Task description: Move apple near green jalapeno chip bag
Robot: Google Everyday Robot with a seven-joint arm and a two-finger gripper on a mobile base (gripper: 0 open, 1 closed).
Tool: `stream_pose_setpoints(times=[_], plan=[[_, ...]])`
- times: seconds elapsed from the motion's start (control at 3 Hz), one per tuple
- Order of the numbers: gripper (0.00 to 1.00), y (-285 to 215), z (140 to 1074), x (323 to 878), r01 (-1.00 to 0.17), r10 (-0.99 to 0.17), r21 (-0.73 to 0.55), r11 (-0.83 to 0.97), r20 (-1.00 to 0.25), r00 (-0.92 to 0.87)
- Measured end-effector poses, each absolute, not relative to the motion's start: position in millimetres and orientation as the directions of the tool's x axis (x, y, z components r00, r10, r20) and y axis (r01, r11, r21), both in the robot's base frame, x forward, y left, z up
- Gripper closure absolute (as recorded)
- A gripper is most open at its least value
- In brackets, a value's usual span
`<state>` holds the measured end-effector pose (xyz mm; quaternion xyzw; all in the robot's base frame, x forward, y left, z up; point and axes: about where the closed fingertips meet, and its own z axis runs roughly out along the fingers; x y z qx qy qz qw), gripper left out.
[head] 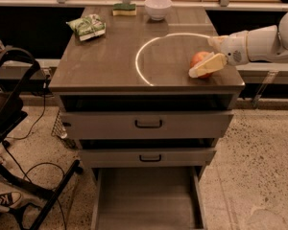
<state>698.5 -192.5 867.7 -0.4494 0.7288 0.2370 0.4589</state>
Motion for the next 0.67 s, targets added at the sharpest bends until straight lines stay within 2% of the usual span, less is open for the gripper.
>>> stream_pose_setpoints(times=[0.67], plan=[[0.48,-191.3,861.3,697.7,-0.880,-0.450,-0.066,0.470,-0.876,-0.175]])
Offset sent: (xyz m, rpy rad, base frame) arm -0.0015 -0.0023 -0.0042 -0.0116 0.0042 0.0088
